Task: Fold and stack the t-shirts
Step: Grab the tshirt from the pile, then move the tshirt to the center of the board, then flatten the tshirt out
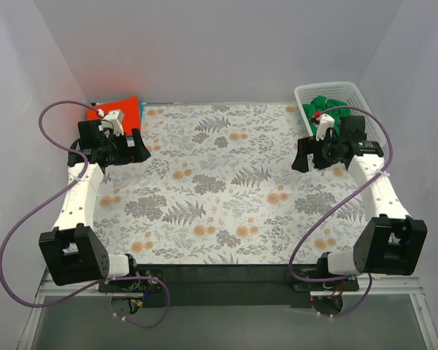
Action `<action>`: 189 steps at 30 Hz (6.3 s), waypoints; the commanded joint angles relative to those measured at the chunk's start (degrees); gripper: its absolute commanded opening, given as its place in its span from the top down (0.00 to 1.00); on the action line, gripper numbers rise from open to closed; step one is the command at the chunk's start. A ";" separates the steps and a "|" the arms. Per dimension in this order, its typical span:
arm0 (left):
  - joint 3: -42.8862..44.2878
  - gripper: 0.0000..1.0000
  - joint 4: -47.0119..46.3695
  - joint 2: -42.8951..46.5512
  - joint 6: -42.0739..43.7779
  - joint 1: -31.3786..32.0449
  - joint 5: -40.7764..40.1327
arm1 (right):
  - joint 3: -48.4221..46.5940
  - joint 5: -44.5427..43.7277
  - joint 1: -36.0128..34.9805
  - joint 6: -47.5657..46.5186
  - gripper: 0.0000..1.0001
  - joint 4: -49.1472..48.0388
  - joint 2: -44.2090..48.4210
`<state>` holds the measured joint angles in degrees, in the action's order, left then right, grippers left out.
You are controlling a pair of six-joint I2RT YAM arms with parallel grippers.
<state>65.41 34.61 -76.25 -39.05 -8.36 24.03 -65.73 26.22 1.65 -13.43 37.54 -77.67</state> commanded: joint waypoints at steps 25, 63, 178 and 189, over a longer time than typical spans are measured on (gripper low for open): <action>7.89 0.04 4.32 -0.92 -6.57 0.10 -4.25 | -59.35 -10.92 11.97 -1.51 0.02 -4.22 -58.47; 12.64 0.03 3.89 -1.01 -10.00 0.01 1.02 | -51.20 29.41 6.62 11.67 0.99 -11.95 -10.68; 14.84 1.00 0.02 -29.85 21.47 5.29 2.07 | -0.45 -8.99 -3.06 -19.61 0.99 5.79 -28.25; 1.84 1.00 -3.85 -17.28 22.79 -5.25 -7.24 | 3.42 -14.17 -2.18 -24.89 0.99 5.62 -23.14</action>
<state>70.63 32.82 -97.91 -17.10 -11.92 21.21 -63.72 15.86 -1.02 -35.03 41.39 -102.00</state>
